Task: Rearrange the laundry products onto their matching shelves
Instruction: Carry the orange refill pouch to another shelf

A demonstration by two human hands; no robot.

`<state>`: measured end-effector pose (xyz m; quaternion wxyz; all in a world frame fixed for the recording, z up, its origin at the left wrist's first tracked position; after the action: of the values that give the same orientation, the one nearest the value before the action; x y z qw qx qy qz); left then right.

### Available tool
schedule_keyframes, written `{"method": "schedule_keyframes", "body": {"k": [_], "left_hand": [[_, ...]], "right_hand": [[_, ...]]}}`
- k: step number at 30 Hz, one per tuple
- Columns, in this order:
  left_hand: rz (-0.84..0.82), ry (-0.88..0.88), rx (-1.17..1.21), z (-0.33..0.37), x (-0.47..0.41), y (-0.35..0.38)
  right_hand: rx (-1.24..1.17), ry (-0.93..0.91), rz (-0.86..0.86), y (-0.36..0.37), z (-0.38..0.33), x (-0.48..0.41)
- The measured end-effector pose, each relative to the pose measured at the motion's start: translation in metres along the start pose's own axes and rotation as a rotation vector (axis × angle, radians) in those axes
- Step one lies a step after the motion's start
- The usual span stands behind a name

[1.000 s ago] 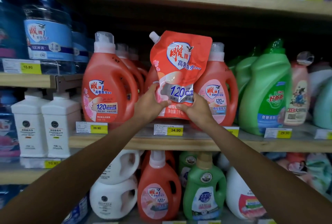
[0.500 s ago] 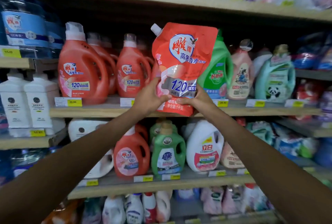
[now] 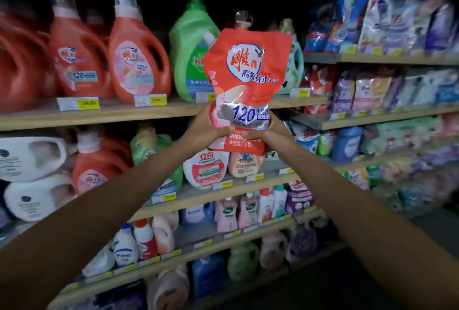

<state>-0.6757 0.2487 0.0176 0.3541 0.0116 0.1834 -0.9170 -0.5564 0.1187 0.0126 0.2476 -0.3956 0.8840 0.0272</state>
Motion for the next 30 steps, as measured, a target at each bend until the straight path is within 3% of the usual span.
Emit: {"method": "schedule_keyframes", "body": {"k": [20, 30], "left_hand": [[-0.333, -0.036, 0.042, 0.01, -0.2, 0.347], [-0.364, -0.101, 0.072, 0.028, -0.286, 0.482]], "right_hand": [[0.273, 0.238, 0.189, -0.322, 0.146, -0.058], [0.295, 0.273, 0.199, -0.454, 0.203, -0.103]]}}
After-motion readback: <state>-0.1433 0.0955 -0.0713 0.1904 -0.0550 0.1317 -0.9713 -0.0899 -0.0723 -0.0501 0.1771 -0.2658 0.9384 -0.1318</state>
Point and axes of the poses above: each hand's wrist, its own x-axis away from the middle knuckle, its own y-axis out of the palm, z = x × y, the point moved 1 cm from there along -x, towards the middle knuckle, and after that the axes turned 15 degrees about -y, right-handed, at the moved point
